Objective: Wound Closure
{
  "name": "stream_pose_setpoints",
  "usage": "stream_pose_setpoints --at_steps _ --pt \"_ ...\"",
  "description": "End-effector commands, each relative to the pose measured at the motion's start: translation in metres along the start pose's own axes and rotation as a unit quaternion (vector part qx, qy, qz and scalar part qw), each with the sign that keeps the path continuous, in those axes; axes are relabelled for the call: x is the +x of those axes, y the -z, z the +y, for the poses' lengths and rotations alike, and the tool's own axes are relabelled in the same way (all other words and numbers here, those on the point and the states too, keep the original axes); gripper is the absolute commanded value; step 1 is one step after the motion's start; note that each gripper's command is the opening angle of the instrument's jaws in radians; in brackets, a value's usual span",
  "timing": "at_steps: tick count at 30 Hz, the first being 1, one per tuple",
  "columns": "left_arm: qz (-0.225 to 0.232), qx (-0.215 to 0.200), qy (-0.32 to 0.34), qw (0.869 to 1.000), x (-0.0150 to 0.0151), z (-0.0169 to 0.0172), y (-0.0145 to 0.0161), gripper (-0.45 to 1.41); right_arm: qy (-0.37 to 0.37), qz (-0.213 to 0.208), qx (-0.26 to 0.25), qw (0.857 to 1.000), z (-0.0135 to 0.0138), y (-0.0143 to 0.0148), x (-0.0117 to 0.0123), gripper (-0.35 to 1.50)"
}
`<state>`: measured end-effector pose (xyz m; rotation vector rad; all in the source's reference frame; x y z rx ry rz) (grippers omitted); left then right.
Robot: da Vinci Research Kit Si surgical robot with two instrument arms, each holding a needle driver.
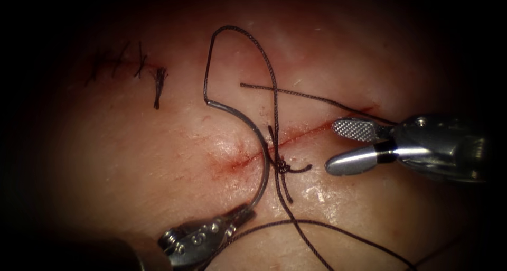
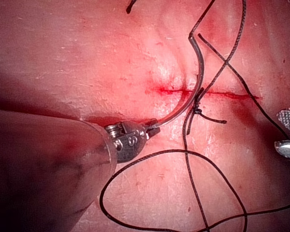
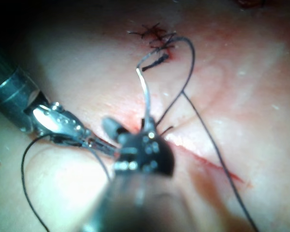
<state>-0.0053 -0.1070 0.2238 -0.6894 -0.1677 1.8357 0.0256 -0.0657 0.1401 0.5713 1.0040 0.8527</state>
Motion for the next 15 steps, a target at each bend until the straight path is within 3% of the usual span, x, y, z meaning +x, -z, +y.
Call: stream_pose_setpoints --at_steps 1,8,15 --pt "-0.001 -0.002 -0.008 1.0 -0.0011 0.0008 -0.0002 -0.45 -0.001 -0.001 0.002 1.0 -0.0003 -0.0006 -0.0005 0.99" --pt "-0.006 0.005 -0.062 0.998 -0.0008 0.0008 0.0028 -0.45 -0.003 -0.001 0.002 1.0 -0.0005 -0.0004 -0.0003 0.99" --pt "0.019 0.025 -0.118 0.993 0.0028 0.0031 0.0077 -0.45 0.003 0.004 0.006 1.0 -0.0021 0.0 0.0019 0.99"
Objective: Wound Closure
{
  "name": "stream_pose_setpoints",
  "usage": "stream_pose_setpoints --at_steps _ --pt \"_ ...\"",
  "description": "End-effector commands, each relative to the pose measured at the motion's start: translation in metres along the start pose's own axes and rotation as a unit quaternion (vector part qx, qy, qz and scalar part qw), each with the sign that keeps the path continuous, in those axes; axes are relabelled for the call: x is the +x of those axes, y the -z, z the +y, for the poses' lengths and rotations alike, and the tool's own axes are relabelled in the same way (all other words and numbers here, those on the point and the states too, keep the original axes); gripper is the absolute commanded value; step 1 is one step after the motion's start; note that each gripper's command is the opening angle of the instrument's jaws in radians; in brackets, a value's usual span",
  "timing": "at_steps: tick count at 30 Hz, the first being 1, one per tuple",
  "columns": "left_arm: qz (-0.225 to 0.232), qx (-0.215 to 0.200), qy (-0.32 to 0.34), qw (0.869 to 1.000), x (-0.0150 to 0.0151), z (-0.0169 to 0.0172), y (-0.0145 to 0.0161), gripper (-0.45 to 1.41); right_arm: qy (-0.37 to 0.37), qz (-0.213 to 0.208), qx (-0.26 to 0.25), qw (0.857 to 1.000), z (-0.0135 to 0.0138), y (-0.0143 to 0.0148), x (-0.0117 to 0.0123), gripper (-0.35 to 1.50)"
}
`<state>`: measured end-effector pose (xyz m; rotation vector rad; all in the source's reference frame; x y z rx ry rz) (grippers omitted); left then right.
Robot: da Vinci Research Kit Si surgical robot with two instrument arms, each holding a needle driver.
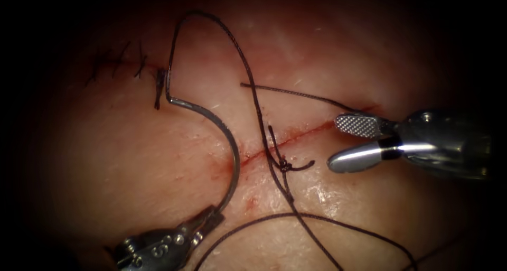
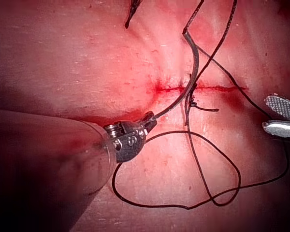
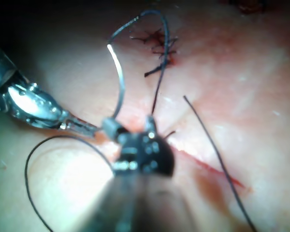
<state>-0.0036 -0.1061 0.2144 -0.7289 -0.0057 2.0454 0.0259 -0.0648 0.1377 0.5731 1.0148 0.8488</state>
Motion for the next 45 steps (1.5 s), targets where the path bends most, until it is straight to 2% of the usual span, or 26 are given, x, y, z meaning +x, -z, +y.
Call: stream_pose_setpoints --at_steps 1,6,11,16,21,29,33,36,45 --pt "0.0 -0.002 -0.005 1.0 -0.0002 0.0014 0.0001 -0.45 0.008 0.001 -0.001 1.0 -0.001 -0.0008 0.0003 0.99" --pt "0.015 0.002 -0.022 1.0 0.0024 0.0027 0.002 -0.45 0.044 0.013 -0.043 0.998 -0.0032 -0.0006 0.0031 0.99" --pt "0.018 0.004 -0.027 0.999 0.0032 0.0031 0.0018 -0.45 0.096 0.015 -0.088 0.991 -0.0062 -0.0014 0.0058 0.99" --pt "0.019 0.006 -0.03 0.999 0.003 0.0031 0.0013 -0.45 0.136 0.014 -0.126 0.983 -0.009 -0.0036 0.0069 0.99" --pt "0.019 0.006 -0.033 0.999 0.003 0.0029 0.0012 -0.45 0.173 -0.011 -0.149 0.973 -0.0109 -0.006 0.0071 0.99" --pt "0.022 0.009 -0.043 0.999 0.0031 0.0033 0.0013 -0.45 0.211 -0.043 -0.169 0.962 -0.0105 -0.0096 0.0052 0.99" --pt "0.021 0.01 -0.048 0.999 0.0033 0.0035 0.0013 -0.45 0.227 -0.048 -0.211 0.95 -0.0098 -0.0099 0.0052 0.99" --pt "0.024 0.011 -0.049 0.998 0.0035 0.0037 0.0013 -0.45 0.236 -0.059 -0.223 0.944 -0.0092 -0.0102 0.005 0.99" --pt "0.028 0.013 -0.061 0.998 0.0039 0.004 0.0017 -0.45 0.24 -0.073 -0.238 0.938 -0.0075 -0.0111 0.0038 0.99"
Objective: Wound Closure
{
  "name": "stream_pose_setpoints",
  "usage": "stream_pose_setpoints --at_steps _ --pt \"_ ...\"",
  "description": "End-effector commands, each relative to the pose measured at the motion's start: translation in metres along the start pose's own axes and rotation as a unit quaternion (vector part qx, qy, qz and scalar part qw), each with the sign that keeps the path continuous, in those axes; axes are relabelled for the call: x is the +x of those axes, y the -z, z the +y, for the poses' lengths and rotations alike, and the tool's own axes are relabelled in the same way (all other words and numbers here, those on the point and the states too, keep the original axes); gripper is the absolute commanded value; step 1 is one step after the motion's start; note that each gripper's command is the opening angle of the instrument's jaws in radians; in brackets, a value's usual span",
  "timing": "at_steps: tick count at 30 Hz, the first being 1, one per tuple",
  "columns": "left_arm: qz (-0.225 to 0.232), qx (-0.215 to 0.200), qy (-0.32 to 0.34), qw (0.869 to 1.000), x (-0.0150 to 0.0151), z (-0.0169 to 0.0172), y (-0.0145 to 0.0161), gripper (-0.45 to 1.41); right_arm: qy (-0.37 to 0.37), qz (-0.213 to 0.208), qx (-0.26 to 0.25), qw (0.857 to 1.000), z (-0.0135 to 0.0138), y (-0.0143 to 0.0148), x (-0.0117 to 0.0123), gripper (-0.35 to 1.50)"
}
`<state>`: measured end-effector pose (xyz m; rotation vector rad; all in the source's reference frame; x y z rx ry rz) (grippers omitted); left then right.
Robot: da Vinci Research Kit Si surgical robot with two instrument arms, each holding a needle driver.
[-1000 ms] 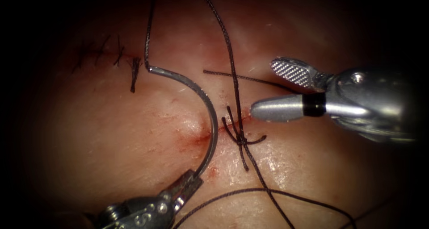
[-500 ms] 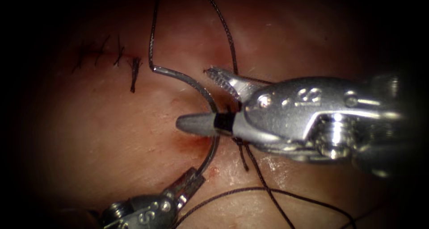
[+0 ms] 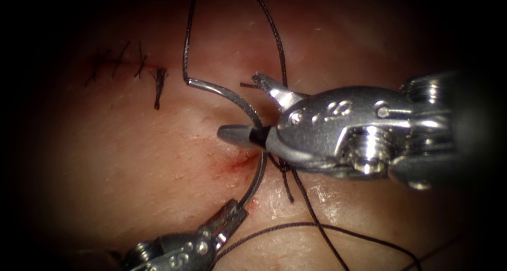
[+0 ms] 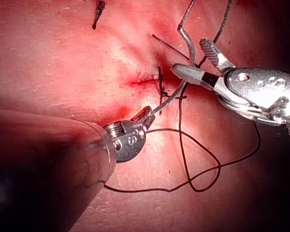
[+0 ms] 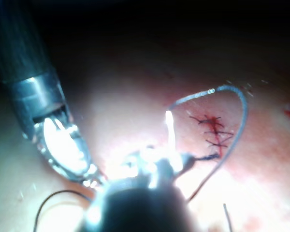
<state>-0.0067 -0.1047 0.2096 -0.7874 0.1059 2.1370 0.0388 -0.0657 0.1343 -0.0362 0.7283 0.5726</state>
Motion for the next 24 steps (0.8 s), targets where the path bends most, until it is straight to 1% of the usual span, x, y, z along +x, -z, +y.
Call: stream_pose_setpoints --at_steps 1,7,10,13,15,16,17,18,19,21,24 --pt "-0.001 -0.002 -0.001 1.0 -0.0006 0.0012 -0.0003 -0.45 0.0 -0.002 0.003 1.0 -0.0007 -0.001 -0.0004 0.99" --pt "0.002 0.001 -0.009 1.0 0.0 0.0016 -0.0001 -0.45 0.002 -0.011 0.006 1.0 -0.0009 -0.0022 -0.0007 0.98" --pt "0.003 0.002 -0.011 1.0 0.0001 0.0017 -0.0001 -0.45 0.001 -0.014 0.008 1.0 -0.0009 -0.0022 -0.0007 0.91" --pt "0.004 0.002 -0.015 1.0 0.0001 0.0016 -0.0001 -0.45 0.002 -0.015 0.012 1.0 -0.001 -0.0019 -0.0008 0.59" --pt "0.004 0.002 -0.015 1.0 0.0001 0.0016 -0.0001 -0.45 0.014 -0.015 0.014 1.0 -0.0009 -0.0015 -0.001 0.22" --pt "0.004 0.001 -0.015 1.0 0.0001 0.0015 -0.0001 -0.45 0.023 -0.015 0.014 1.0 -0.0008 -0.0013 -0.001 0.07" --pt "0.004 0.001 -0.018 1.0 0.0 0.0015 -0.0001 -0.45 0.025 -0.017 0.015 0.999 -0.0007 -0.0011 -0.0011 -0.01" --pt "0.004 0.001 -0.018 1.0 0.0 0.0015 0.0 -0.45 0.025 -0.017 0.014 0.999 -0.0006 -0.0008 -0.0012 -0.2" --pt "0.005 0.002 -0.018 1.0 0.0 0.0015 0.0 -0.45 0.023 -0.018 0.013 0.999 -0.0005 -0.0006 -0.0013 -0.28" --pt "0.005 0.002 -0.018 1.0 -0.0001 0.0015 0.0 -0.45 0.022 -0.02 0.008 1.0 -0.0003 -0.0002 -0.0013 -0.35" --pt "0.005 0.002 -0.021 1.0 -0.0001 0.0016 0.0 -0.45 0.024 -0.019 0.008 0.999 -0.0001 0.0 -0.0014 -0.35"
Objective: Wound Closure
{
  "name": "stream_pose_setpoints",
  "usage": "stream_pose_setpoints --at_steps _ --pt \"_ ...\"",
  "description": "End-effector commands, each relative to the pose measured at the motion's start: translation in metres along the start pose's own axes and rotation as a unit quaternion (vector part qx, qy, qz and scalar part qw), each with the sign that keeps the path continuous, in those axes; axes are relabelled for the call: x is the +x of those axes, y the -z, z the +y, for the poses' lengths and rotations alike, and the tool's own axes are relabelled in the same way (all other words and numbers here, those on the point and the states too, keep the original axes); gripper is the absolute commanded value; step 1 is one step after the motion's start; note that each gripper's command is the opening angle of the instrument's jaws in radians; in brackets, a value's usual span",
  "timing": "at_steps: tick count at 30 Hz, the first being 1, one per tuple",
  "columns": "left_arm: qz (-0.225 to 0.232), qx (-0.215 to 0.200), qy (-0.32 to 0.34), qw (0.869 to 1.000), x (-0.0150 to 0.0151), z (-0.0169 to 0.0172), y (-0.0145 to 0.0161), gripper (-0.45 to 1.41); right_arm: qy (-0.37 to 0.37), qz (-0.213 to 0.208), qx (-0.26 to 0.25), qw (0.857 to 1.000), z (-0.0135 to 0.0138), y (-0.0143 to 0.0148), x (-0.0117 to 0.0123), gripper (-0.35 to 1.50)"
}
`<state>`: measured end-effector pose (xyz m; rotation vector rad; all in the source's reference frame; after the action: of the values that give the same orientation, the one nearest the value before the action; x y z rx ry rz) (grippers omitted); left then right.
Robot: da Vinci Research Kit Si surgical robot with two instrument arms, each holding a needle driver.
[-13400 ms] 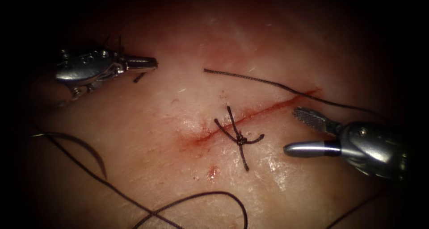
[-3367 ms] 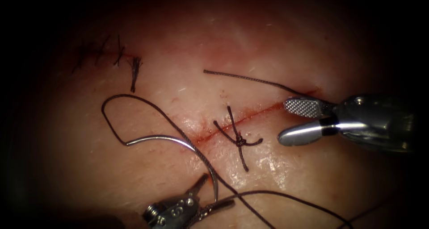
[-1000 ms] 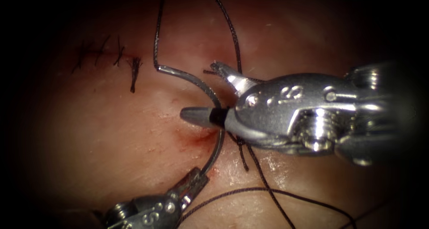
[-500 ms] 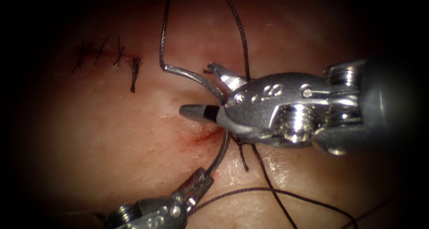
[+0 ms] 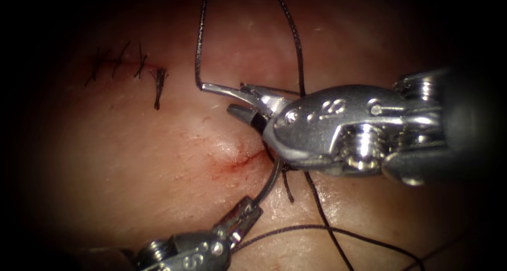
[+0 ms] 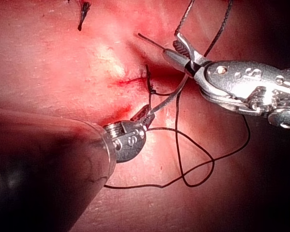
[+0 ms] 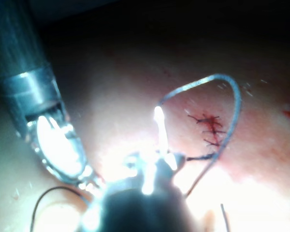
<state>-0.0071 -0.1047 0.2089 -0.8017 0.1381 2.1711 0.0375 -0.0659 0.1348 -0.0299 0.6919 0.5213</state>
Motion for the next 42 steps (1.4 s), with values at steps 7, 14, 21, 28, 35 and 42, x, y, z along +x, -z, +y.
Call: stream_pose_setpoints --at_steps 7,14,21,28,35,42 --pt "0.0 0.001 0.003 1.0 -0.0006 0.0011 -0.0001 -0.13 0.007 0.009 0.008 1.0 -0.0006 -0.0001 -0.0001 -0.35" --pt "0.055 -0.102 0.104 0.988 0.0005 -0.0001 0.0003 1.21 0.026 0.042 0.012 0.999 0.0022 0.0022 -0.0015 -0.35" --pt "0.092 -0.168 0.125 0.973 0.0012 -0.0013 0.0017 1.25 0.04 0.058 0.015 0.997 0.0082 0.0062 -0.0055 -0.35" --pt "0.097 -0.21 0.125 0.965 0.0012 -0.0023 0.0012 1.21 0.048 0.082 0.034 0.995 0.0133 0.0082 -0.0113 -0.35" --pt "0.092 -0.24 0.117 0.959 0.003 -0.0034 -0.0013 1.16 0.031 0.129 0.108 0.985 0.0154 0.0084 -0.0129 -0.35" --pt "0.078 -0.296 0.12 0.944 0.0091 -0.0068 -0.0024 1.15 -0.004 0.176 0.213 0.961 0.0149 0.0076 -0.0129 -0.35"
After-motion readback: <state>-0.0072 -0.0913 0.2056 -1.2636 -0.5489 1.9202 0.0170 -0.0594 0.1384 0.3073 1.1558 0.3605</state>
